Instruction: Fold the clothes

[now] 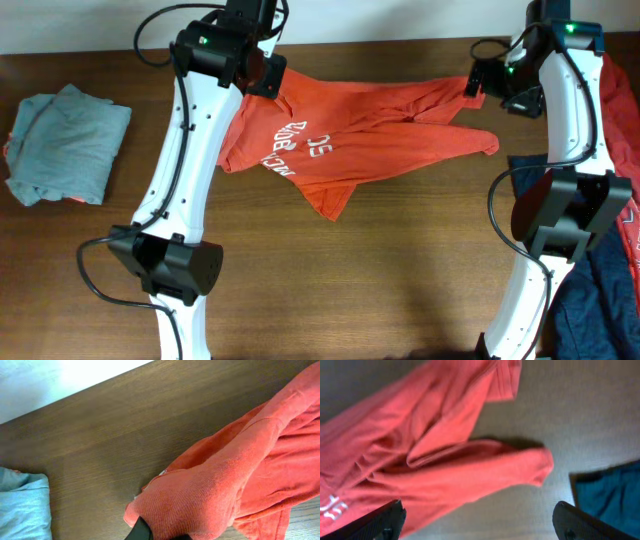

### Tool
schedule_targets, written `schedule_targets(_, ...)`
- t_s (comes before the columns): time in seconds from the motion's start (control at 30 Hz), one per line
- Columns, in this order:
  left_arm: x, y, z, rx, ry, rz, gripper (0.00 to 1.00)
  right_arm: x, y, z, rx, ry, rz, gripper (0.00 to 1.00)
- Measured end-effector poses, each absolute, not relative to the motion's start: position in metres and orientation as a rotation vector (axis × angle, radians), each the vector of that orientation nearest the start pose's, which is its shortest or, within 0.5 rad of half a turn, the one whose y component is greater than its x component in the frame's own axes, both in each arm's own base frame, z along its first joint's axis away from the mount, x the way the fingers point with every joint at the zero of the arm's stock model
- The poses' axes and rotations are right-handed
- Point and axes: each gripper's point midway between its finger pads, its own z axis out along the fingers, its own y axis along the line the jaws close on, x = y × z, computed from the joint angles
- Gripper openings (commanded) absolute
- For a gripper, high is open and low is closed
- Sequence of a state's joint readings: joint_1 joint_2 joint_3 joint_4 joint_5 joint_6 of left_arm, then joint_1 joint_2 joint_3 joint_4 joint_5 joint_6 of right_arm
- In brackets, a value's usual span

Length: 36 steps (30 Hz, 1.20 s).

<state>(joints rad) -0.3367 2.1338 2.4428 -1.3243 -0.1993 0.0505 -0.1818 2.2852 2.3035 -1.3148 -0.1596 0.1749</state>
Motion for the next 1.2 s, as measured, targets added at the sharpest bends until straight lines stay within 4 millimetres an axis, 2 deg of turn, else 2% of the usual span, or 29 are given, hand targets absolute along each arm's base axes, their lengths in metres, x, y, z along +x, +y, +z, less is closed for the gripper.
schedule_targets(0.3,0.483,-0.138,0.264,0.434,2.529,0.147,0.01,0.555,-0.073,0.167,0.401,2.577,0.21,0.99)
schedule_targets(0.4,0.479,-0.137,0.266,0.429,2.538,0.146,0.01,0.564,-0.075,0.172,0.371,2.536,0.2,0.99)
schedule_targets(0.53,0.468,-0.133,0.285,0.409,2.517,0.135,0.01,0.571,-0.076,0.177,0.327,2.508,0.186,0.99)
schedule_targets(0.63,0.45,-0.129,0.312,0.399,2.483,0.106,0.01,0.578,-0.077,0.182,0.284,2.475,0.17,0.99)
schedule_targets(0.73,0.436,-0.129,0.318,0.407,2.497,0.077,0.01,0.585,-0.077,0.18,0.27,2.456,0.166,0.99)
schedule_targets(0.83,0.424,-0.127,0.312,0.41,2.555,0.063,0.01,0.593,-0.077,0.164,0.264,2.465,0.167,0.99)
schedule_targets(1.0,0.416,-0.128,0.307,0.401,2.595,0.042,0.01,0.605,-0.066,0.124,0.245,2.502,0.177,1.0)
schedule_targets(1.2,0.412,-0.13,0.305,0.399,2.611,0.02,0.01,0.621,-0.035,0.083,0.183,2.525,0.195,1.0)
